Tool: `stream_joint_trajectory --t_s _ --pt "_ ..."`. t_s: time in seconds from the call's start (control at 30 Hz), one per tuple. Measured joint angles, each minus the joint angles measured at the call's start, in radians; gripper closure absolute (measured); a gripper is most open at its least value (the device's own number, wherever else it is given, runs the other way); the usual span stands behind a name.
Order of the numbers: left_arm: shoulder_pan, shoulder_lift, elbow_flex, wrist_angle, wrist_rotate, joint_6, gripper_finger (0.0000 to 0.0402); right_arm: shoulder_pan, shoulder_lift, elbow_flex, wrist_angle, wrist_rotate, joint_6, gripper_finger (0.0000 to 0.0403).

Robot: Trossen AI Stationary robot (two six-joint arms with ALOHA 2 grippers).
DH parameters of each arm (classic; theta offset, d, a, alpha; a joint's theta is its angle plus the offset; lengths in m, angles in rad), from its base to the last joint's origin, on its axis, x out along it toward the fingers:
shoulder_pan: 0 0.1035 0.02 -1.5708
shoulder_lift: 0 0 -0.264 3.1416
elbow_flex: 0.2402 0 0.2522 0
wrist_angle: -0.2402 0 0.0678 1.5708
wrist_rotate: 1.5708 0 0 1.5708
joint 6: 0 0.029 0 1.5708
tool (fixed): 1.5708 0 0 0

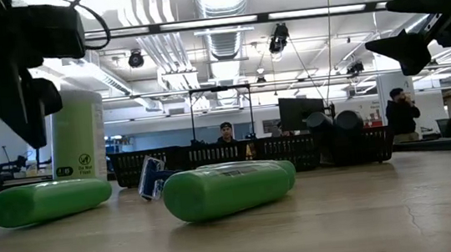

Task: Pick & Place Travel size toiletries
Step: Put the blue shave cream into the left black bin

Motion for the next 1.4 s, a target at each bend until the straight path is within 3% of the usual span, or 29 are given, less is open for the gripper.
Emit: stream_joint_trajectory --t_s 0.17,0.53,0.83,1.23,1.4 --pt "-0.098 0.079 0.001 0.119 -0.013 -0.052 0.0189 0.0 0.0 0.0 0.0 0.0 0.0 0.0039" --pt "-0.252 0.248 0.111 0.04 -0.093 -0.153 0.0189 0.0 0.0 0.0 0.0 0.0 0.0 0.0039" --pt "-0.27 0.343 0.232 -0.078 -0.114 -0.148 0.0189 0.0 0.0 0.0 0.0 0.0 0.0 0.0039" --pt "-0.27 0.436 0.241 -0.054 -0.127 -0.125 0.0188 0.0 0.0 0.0 0.0 0.0 0.0 0.0039" --pt "-0.27 0.437 0.234 -0.026 -0.183 -0.095 0.0188 0.0 0.0 0.0 0.0 0.0 0.0 0.0039"
